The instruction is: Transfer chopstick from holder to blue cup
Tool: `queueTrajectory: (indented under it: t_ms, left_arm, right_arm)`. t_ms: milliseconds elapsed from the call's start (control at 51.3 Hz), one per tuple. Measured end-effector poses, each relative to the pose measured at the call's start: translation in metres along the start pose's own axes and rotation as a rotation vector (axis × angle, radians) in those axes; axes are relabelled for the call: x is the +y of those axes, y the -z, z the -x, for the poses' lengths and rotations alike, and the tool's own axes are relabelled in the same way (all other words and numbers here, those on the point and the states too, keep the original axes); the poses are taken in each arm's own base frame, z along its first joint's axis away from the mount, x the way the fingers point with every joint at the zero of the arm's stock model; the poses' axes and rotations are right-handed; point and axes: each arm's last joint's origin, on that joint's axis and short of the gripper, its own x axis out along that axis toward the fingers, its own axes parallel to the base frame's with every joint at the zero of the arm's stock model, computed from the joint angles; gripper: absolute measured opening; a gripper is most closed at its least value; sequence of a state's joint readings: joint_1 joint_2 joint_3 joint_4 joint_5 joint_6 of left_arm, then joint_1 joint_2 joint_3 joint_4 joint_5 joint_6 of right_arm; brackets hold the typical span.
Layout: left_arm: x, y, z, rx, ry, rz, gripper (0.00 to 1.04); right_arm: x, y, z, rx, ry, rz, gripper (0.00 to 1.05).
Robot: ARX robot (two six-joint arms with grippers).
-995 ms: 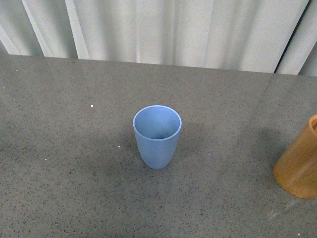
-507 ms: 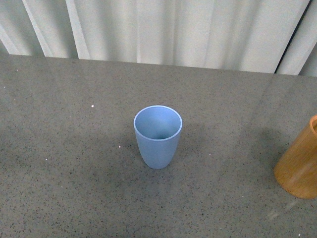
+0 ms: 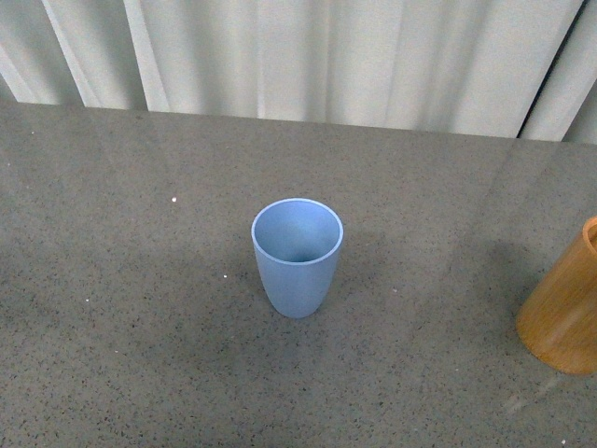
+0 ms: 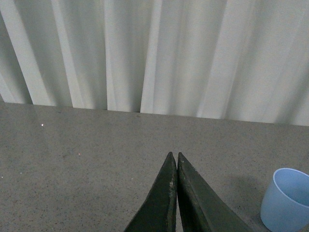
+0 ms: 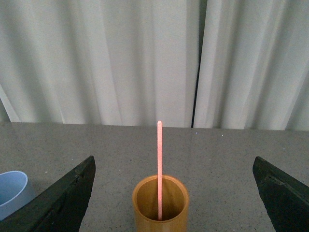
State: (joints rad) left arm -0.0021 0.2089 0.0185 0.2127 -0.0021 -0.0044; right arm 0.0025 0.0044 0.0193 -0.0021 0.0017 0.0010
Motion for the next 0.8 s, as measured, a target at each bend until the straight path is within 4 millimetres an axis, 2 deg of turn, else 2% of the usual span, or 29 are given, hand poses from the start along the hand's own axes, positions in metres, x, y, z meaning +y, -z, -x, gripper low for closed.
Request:
queueTrajectory:
  t_ms: [117,234,468,566,663,800]
  left_arm:
    - [0.0,0.0,0.002,0.0,0.0,0.0,0.04]
    - [0.0,0.003,0.013,0.013,0.001,0.0,0.04]
    - [0.0,0.003,0.014,0.007,0.001,0.0,0.04]
    - [0.0,0.003,0.014,0.007,0.001,0.0,0.19]
    - [0.0,0.003,0.014,0.007,0.001,0.0,0.43]
    - [0.0,0.003,0.014,0.006,0.001,0.0,0.64]
  right_arm:
    - [0.0,0.0,0.0,0.0,0.0,0.0,0.95]
    - [0.0,0.0,0.0,0.0,0.0,0.0,0.95]
    - [0.0,0.0,0.0,0.0,0.0,0.0,0.95]
    - [0.0,0.0,0.0,0.0,0.0,0.0,0.95]
    - [0.0,0.0,0.0,0.0,0.0,0.0,0.95]
    - [0.0,0.0,0.0,0.0,0.0,0.0,0.95]
